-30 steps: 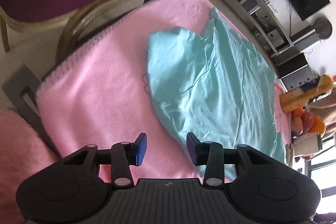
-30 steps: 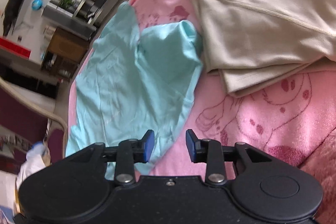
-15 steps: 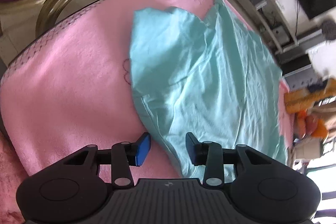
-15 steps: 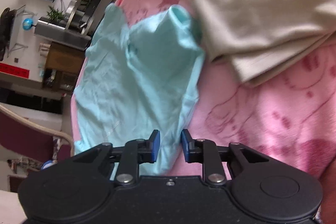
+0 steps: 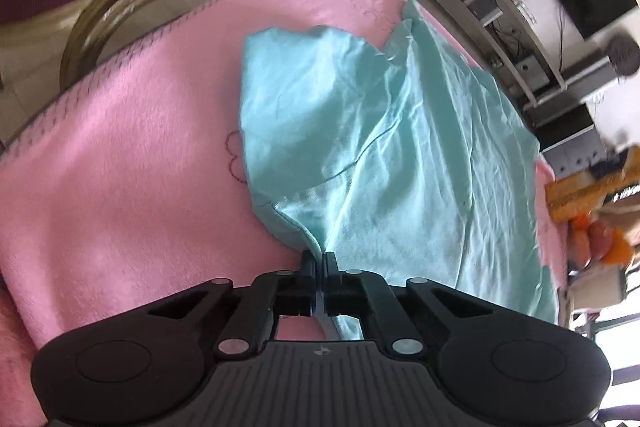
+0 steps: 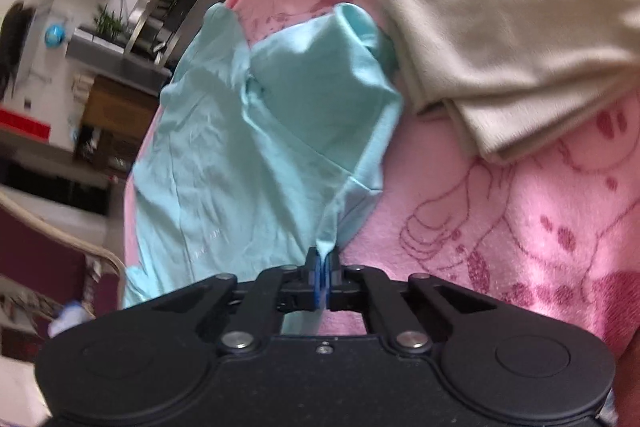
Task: Fold clothes
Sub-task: 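Grasp the T-shirt hem with the left gripper while the right gripper grasps the hem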
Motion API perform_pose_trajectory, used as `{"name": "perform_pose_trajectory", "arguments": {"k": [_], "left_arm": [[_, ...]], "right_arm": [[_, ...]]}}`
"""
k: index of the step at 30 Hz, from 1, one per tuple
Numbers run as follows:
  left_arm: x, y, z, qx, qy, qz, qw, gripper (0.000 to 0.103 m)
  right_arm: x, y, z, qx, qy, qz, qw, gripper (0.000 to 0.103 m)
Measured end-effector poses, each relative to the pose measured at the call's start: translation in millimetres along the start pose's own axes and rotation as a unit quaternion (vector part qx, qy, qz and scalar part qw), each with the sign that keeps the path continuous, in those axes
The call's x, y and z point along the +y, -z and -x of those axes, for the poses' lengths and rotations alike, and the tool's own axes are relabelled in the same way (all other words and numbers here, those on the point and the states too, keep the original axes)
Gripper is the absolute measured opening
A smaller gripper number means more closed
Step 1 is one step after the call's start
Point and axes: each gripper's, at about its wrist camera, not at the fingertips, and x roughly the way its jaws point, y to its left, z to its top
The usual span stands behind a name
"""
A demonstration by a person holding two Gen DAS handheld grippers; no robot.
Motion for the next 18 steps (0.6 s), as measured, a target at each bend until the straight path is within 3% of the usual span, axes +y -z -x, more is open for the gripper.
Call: {"name": "perform_pose_trajectory", "arguments": {"k": [9,18], "left_arm": [[-3.8,5.2,59.5,-0.039,0.025,-0.011,0.9988,0.0],[-5.0,12.6,76.0,-0.037,0.003,-0.019,0.9991,0.0]], "right_arm": [[18.8,2.9,48.1,-0.038,-0.041,0.024,0.998,0.002],[21.2,17.7,67.9,-0.023,-0.016,0.047,0.998,0.002]]}}
